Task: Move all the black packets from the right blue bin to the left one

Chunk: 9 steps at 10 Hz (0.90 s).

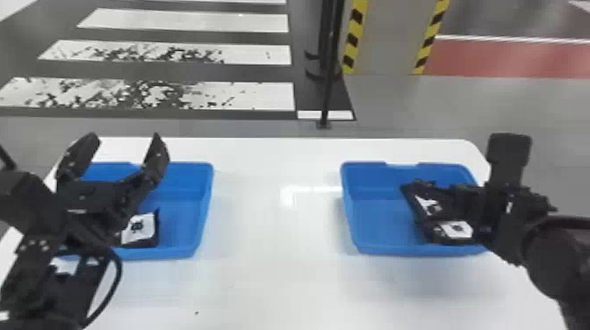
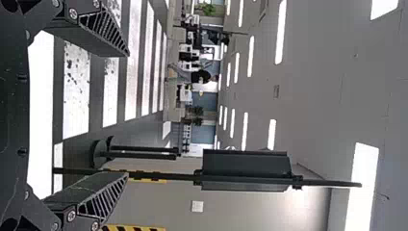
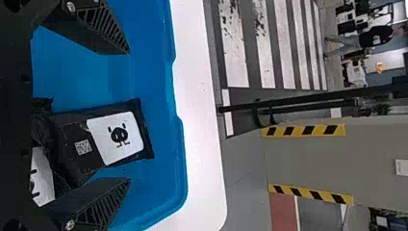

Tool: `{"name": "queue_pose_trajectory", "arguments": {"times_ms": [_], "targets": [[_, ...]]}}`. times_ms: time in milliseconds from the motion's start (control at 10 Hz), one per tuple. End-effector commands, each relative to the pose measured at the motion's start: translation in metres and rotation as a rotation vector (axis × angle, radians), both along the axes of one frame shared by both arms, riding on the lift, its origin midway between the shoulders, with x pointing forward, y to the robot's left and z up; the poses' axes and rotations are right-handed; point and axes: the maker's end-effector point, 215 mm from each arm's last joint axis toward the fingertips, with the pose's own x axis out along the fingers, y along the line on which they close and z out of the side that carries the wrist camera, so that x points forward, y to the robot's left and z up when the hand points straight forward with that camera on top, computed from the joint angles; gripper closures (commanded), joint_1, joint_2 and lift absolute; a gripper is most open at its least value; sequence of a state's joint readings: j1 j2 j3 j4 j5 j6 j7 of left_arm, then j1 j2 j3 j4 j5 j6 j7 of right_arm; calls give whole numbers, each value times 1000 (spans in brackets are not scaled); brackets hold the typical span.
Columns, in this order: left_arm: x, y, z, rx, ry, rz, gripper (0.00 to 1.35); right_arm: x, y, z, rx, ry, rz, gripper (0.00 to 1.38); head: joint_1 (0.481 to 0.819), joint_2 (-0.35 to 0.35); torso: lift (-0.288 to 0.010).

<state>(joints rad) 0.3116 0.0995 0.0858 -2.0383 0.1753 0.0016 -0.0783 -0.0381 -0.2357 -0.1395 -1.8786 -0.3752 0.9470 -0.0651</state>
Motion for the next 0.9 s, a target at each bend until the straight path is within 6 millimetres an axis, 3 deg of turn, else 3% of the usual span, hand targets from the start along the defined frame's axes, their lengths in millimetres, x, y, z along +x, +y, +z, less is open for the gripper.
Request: {"name": "queue_pose_trajectory", "arguments": {"times_ms": [0,200,500,800], "targets": [[1,0,2,6,-4,1,157,5,-10,-12,-11,56,-13,82,695,-61,-140],[0,0,2,10,-6,3,157,13,-11,-33,9,138,13,113,695,-71,-140],[1,-1,2,20,-6,2,159,22,-3,-42,10,184,49,124,695,-68,-140],[1,0,1,20,-3,4,157,12,-12,-50,-23,247,33,156,695,-66,-140]]}}
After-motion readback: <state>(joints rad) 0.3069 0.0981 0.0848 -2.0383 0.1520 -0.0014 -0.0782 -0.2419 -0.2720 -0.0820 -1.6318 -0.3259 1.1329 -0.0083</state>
